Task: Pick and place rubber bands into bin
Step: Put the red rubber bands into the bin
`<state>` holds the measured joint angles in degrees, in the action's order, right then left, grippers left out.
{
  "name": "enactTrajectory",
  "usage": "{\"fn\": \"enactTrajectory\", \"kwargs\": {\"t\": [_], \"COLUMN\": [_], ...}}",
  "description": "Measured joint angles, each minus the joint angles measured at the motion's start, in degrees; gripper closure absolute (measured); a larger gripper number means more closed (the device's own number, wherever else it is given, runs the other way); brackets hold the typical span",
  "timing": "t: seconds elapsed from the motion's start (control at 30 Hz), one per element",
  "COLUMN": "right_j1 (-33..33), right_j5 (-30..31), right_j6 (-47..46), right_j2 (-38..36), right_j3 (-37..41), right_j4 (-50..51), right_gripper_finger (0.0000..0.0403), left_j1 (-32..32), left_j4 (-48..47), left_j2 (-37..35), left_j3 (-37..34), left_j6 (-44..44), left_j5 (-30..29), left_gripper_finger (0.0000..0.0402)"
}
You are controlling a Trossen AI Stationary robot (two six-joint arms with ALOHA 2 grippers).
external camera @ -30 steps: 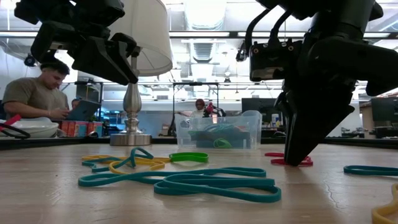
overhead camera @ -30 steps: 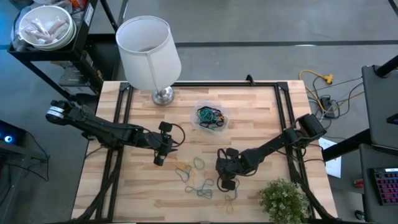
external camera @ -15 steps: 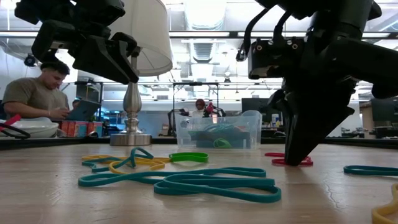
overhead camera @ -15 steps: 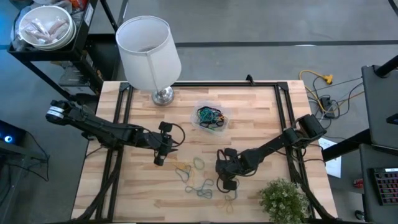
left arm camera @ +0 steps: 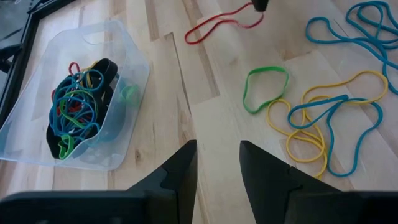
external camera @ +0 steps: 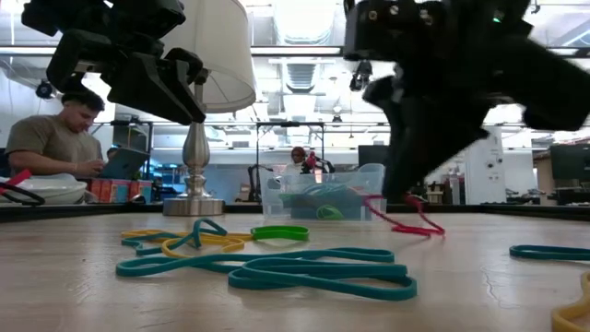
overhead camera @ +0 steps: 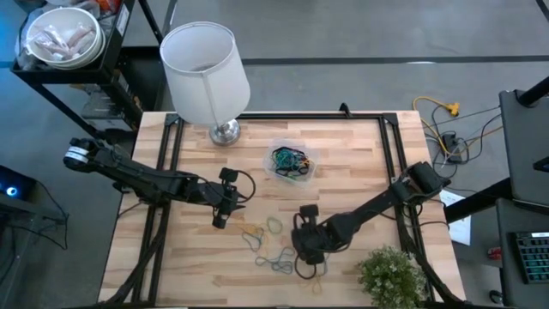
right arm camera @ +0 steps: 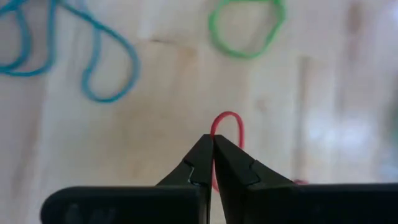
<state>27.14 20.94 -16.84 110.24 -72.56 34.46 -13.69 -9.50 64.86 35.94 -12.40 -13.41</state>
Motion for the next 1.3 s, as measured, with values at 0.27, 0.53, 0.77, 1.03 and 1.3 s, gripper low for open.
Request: {"fn": "enactTrajectory", "kwargs": {"t": [0.27,0.53,0.77,1.03,1.3], "right_j1": [0.0,-0.1,-0.4,-2.3,-7.5], "right_j5": [12.4,25.3,35.4,41.0,41.8], "right_j6": [6.7,12.7,16.2,22.6,26.5], "right_j2": [0.0,-0.2,-0.2,-0.7,-3.6], "right_j3": [-3.6,-6.5,-9.8,-14.6,-16.0], "right_j4": [2.0,3.2,5.7,7.4,7.2], "right_gripper_finger": [0.0395,0.0395,0.0395,0.0395,0.0395], "left_j1": [0.0,0.0,0.0,0.0,0.0], "left_j4": [0.0,0.0,0.0,0.0,0.0], "left_j2": [0.0,0.0,0.0,0.0,0.0], "left_j3": [0.0,0.0,0.0,0.0,-0.1], "left_j6": [0.0,0.0,0.0,0.0,0.0], "left_j5": [0.0,0.0,0.0,0.0,0.0], "left_gripper_finger": [0.0297,0.0297,0.0297,0.0297,0.0297]}}
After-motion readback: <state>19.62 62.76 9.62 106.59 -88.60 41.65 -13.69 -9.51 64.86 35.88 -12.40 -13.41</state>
